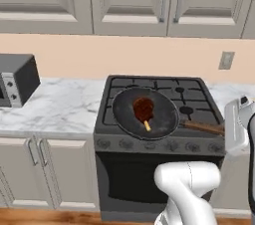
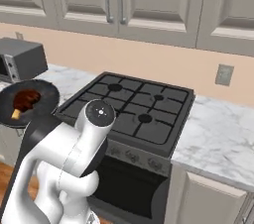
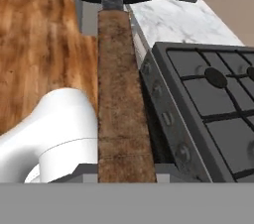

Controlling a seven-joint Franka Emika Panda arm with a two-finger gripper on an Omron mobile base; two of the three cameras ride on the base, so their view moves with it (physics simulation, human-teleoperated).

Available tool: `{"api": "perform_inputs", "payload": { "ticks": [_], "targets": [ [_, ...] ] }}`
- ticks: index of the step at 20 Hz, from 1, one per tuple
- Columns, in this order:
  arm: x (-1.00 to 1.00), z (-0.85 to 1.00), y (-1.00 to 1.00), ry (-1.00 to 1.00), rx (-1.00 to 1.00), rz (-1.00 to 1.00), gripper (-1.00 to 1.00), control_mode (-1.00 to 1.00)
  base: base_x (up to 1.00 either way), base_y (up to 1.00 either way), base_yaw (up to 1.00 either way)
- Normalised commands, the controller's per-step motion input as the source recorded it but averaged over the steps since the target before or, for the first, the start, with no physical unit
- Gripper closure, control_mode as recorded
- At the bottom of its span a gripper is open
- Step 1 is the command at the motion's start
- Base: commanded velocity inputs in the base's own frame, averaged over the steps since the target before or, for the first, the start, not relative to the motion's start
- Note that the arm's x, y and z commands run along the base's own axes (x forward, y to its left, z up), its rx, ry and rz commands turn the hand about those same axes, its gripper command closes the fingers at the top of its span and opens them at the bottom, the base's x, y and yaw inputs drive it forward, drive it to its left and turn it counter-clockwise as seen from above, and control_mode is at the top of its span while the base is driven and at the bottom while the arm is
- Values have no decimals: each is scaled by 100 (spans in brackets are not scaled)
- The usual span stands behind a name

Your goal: Pick up the pan with the steak in it and place it on the dining table. Then place the steak on the plate.

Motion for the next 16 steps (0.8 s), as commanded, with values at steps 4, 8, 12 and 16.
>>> {"api": "perform_inputs", "payload": {
  "ticks": [4,8,12,16],
  "targets": [
    [0,0,0,0,0,0,100,100,-16,0,49],
    [0,0,0,0,0,0,100,100,-11,0,50],
    [0,0,0,0,0,0,100,100,-7,0,50],
    [0,0,0,0,0,0,100,100,-1,0,50]
  ]
}}
